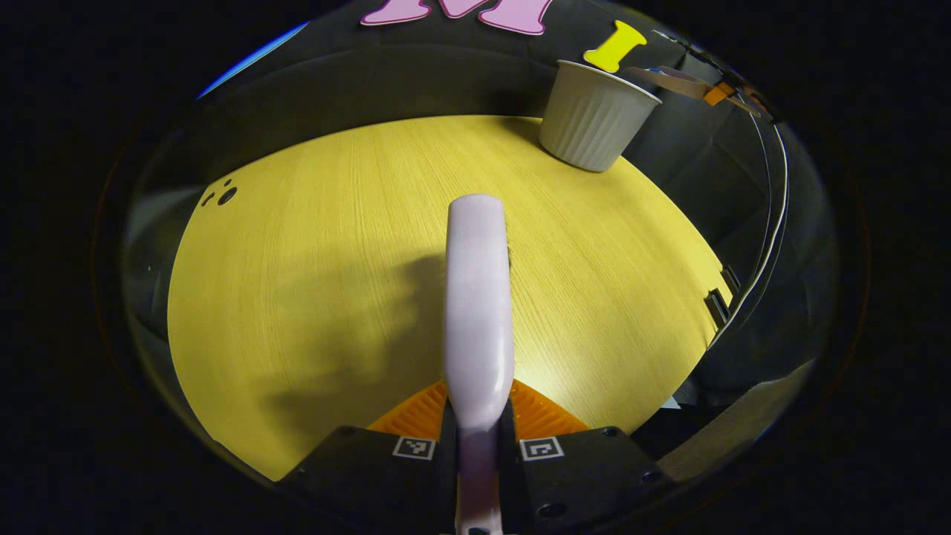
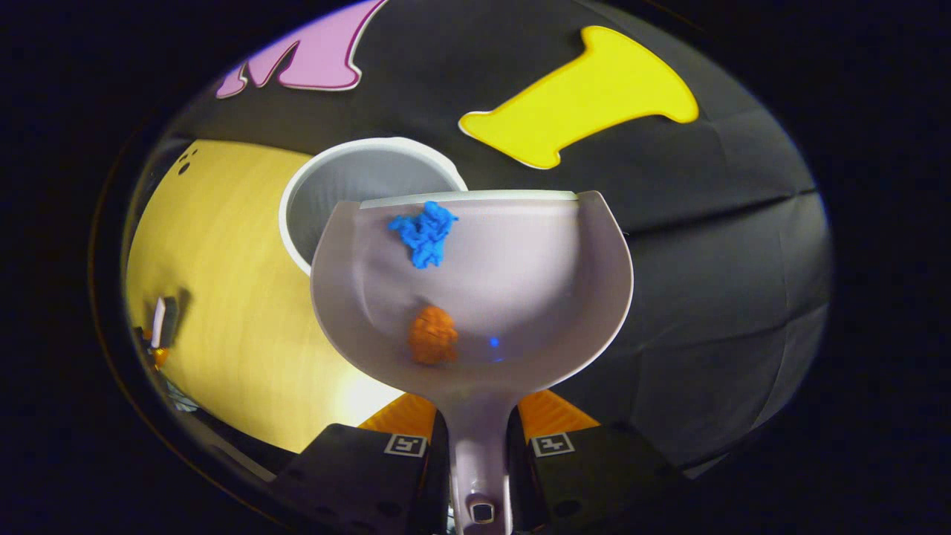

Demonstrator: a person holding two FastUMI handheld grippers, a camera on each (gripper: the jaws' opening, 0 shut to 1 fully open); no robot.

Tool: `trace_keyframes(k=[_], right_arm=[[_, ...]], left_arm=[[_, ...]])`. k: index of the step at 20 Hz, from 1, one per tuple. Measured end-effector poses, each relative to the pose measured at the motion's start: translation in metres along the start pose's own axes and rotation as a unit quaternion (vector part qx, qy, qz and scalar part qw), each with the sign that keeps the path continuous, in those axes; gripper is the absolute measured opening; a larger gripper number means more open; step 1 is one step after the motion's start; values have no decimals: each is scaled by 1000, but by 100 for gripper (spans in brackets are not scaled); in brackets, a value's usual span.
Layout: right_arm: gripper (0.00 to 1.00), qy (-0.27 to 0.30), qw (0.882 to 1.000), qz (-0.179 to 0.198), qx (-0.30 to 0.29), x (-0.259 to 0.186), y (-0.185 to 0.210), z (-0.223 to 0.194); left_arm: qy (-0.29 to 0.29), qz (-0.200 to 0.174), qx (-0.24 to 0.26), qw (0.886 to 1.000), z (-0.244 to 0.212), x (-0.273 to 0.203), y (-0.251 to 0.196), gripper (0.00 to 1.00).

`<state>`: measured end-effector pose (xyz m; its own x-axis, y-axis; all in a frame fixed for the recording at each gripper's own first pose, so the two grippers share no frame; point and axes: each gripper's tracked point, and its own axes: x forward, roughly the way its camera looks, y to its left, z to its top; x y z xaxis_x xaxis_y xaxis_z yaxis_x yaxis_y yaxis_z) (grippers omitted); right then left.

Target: Pick up the small broom and dustpan from the desktop, sweep the trash into the dustpan with the broom, and then empty the trash into the garbage bin.

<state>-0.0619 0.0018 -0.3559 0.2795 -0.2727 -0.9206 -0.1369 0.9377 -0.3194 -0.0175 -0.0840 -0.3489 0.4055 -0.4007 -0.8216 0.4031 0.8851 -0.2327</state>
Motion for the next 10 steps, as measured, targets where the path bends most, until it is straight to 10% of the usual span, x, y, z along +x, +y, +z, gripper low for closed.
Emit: trace_keyframes(k=[10], right_arm=[[35, 70, 994, -8, -86, 24, 11, 25]], left_arm=[[4, 9, -39, 999, -19, -2, 13, 27]])
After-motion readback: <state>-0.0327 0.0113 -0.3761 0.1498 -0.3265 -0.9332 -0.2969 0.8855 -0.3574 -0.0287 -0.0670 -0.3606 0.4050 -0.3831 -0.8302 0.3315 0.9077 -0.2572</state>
